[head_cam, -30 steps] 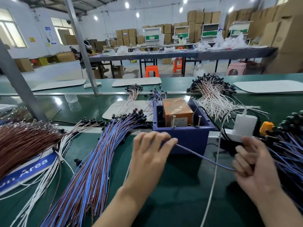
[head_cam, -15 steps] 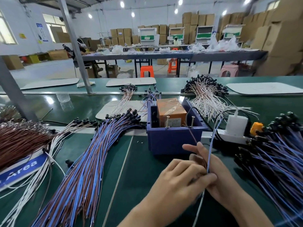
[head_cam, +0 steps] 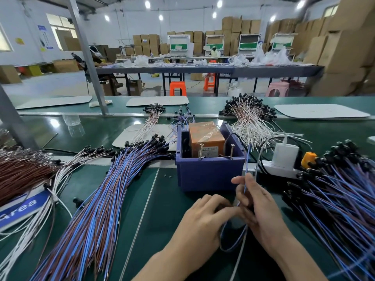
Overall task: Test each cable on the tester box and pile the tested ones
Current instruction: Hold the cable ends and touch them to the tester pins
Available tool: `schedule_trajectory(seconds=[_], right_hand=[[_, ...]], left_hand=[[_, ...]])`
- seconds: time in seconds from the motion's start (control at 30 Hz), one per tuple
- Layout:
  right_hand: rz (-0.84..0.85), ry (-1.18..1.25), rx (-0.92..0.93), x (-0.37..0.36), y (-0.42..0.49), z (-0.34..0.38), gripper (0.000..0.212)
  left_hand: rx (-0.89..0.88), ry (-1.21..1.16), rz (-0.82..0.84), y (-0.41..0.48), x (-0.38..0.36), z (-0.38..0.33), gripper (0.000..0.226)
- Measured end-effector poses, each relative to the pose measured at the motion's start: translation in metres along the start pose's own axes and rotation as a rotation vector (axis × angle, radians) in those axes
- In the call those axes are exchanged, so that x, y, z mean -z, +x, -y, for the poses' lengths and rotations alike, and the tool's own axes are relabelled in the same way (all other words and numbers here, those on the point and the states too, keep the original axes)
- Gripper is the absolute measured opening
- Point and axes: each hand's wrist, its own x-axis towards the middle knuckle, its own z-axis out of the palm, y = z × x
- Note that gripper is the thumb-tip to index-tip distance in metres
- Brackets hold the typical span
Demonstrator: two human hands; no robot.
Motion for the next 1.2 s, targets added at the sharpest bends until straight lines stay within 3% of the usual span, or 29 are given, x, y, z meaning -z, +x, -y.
schedule_trajectory(seconds=[0.17, 0.33, 0.5, 0.7, 0.93, 1.03, 1.2], right_hand=[[0.022, -0.207, 0.077, -0.007, -0.004, -0.002, 0.038], [0.113, -0.523, 0.218, -0.019, -0.012, -0.010, 0.030], [0.145, -0.655, 0.275, -0.025, -0.015, -0.012, 0.023], [0.109, -0.725, 0.290, -0.023, -0.014, -0.018, 0.026], [-0.058, -0.679, 0.325, -0.015, -0.008, -0.022, 0.028], [-0.112, -0.656, 0.367, -0.013, -0.008, -0.022, 0.026], [-0.182, -0.664, 0.429, -0.011, -0.009, -0.020, 0.031]], left_hand=[[0.296, -0.312, -0.253, 0.000, 0.005, 0.005, 0.034], [0.430, -0.426, -0.318, 0.002, 0.002, 0.007, 0.019], [0.503, -0.450, -0.352, 0.005, 0.000, 0.012, 0.013], [0.535, -0.500, -0.408, 0.004, -0.003, 0.012, 0.010], [0.638, -0.529, -0.556, 0.004, 0.000, 0.009, 0.016], [0.660, -0.504, -0.607, 0.005, 0.001, 0.013, 0.007], [0.657, -0.525, -0.592, 0.006, 0.003, 0.016, 0.008]])
